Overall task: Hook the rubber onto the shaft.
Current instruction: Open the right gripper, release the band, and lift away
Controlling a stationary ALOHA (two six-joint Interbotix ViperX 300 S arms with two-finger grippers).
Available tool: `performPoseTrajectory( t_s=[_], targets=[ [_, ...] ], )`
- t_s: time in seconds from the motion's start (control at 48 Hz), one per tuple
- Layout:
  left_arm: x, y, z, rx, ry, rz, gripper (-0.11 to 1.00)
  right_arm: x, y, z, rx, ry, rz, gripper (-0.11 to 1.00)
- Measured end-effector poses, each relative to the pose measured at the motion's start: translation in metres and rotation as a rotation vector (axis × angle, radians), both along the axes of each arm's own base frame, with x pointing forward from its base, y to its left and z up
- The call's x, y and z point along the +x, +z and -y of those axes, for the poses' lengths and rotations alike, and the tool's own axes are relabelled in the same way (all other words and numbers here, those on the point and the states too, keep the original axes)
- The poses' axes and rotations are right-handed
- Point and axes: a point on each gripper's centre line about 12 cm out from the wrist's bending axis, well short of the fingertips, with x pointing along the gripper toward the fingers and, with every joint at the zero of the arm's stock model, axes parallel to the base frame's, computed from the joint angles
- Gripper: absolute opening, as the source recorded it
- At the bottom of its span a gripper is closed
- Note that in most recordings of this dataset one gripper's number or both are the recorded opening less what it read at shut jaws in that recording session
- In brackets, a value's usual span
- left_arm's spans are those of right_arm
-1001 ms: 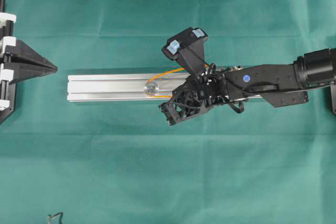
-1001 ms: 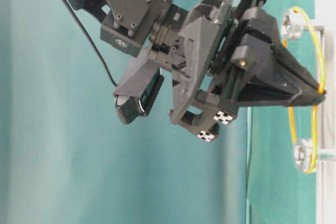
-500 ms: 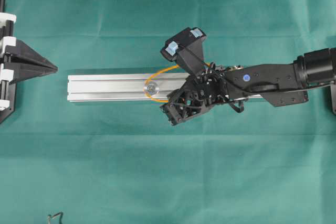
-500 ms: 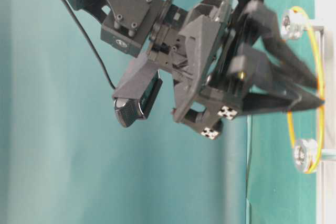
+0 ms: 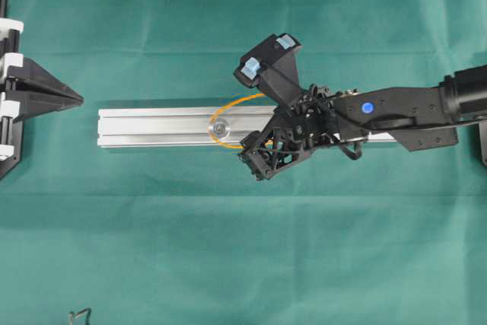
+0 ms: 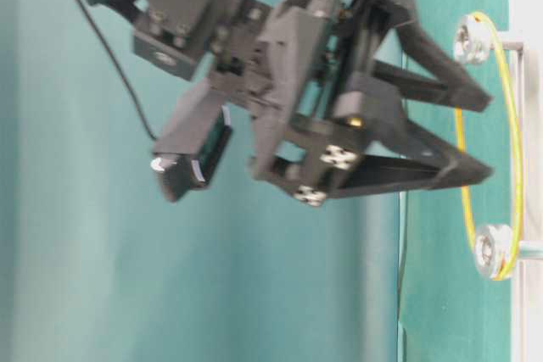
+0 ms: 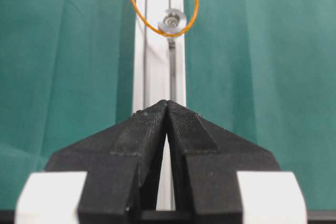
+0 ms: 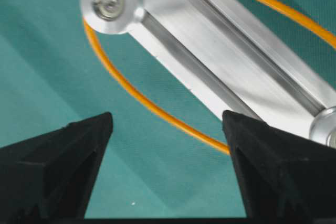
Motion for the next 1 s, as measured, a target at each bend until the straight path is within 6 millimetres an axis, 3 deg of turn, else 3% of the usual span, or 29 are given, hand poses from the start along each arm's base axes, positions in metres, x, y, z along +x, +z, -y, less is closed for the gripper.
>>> performPoseTrajectory(
  t_s=[0.25, 0.709, 1.001],
  targets=[
    [0.000, 0.000, 0.000, 0.000, -0.002, 0.000, 0.02, -0.007, 0.030, 0.002, -0.019, 0.027, 0.053, 0.89],
    [0.000, 0.000, 0.000, 0.000, -0.002, 0.000, 0.02, -0.036, 0.086, 0.022, -0.077, 0.023, 0.072, 0.89],
    [0.000, 0.000, 0.000, 0.000, 0.000, 0.000, 0.02, -0.039, 0.093, 0.023, -0.087, 0.031, 0.081, 0.89]
  ],
)
